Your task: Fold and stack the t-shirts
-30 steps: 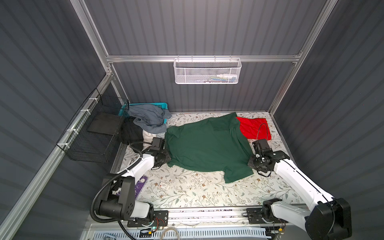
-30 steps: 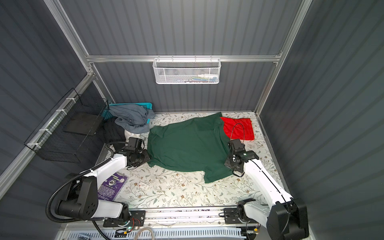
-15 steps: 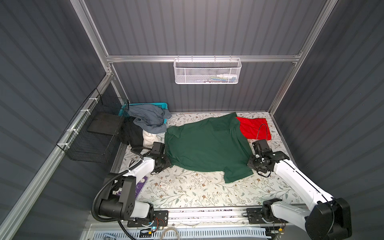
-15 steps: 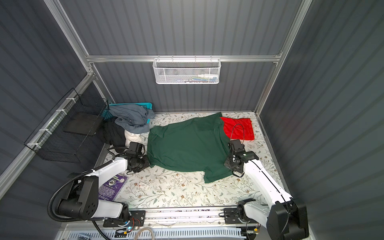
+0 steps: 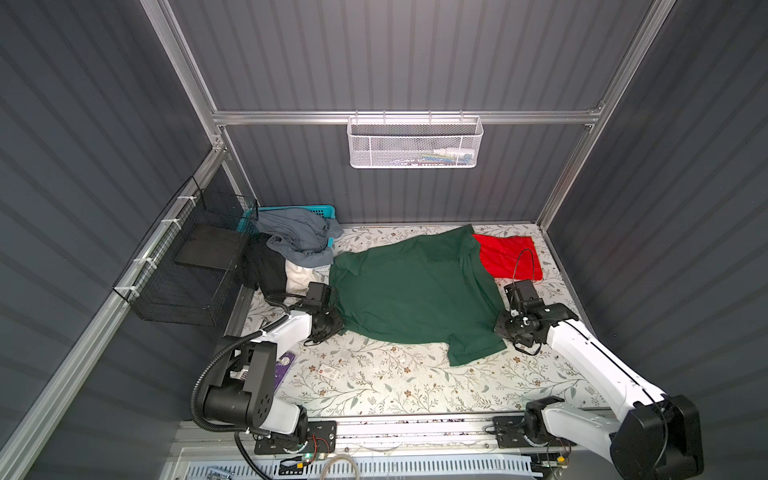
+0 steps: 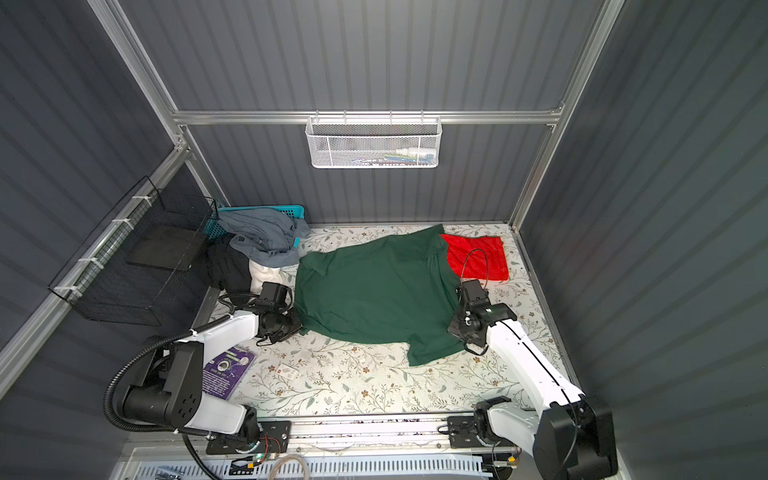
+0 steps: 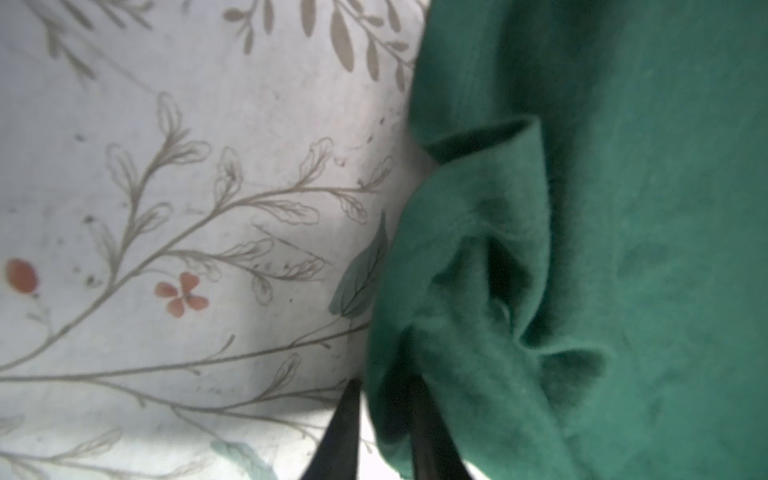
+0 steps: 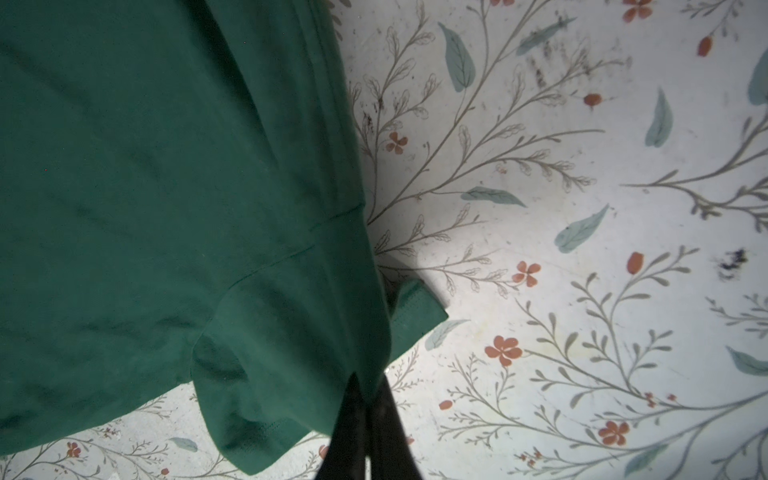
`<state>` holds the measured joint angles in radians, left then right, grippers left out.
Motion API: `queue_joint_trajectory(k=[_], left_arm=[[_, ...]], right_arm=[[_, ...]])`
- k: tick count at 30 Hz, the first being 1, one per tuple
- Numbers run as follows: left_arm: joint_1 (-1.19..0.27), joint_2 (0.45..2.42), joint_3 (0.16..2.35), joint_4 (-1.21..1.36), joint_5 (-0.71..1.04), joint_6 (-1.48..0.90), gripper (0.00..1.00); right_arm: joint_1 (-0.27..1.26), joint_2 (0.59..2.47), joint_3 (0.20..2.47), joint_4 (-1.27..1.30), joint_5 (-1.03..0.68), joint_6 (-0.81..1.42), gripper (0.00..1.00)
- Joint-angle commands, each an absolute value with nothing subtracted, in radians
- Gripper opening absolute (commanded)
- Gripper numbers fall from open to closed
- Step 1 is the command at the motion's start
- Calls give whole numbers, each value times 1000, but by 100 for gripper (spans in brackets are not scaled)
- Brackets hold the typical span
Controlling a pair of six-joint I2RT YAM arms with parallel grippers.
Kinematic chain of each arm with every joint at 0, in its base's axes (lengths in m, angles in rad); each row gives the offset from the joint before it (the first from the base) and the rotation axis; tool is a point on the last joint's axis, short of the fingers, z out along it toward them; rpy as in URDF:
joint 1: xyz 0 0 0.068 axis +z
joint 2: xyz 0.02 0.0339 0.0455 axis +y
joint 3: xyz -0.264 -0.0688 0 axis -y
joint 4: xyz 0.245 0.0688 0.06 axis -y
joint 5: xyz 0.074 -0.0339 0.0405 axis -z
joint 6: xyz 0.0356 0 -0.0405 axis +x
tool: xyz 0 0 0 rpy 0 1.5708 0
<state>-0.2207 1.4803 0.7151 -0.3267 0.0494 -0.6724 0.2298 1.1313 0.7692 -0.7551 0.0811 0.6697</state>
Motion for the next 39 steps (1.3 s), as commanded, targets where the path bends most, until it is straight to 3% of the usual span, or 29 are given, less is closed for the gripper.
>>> queue_joint_trajectory(k=[1,3,19,39], left_arm=[[-215,1499,751,-339,62,-671,13],[-215,1500,760,-351,53,-664,0],[-213,1330,854,-608,-216,-532,0],[-223,1009,679,-735,-238,-596,0]], right_arm=[[233,1126,752,-765,77,673,0],[233,1126,754,-764,77,673,0],[233,1081,832,-872,208,657,0],[296,935,784,-991,202,741,0]])
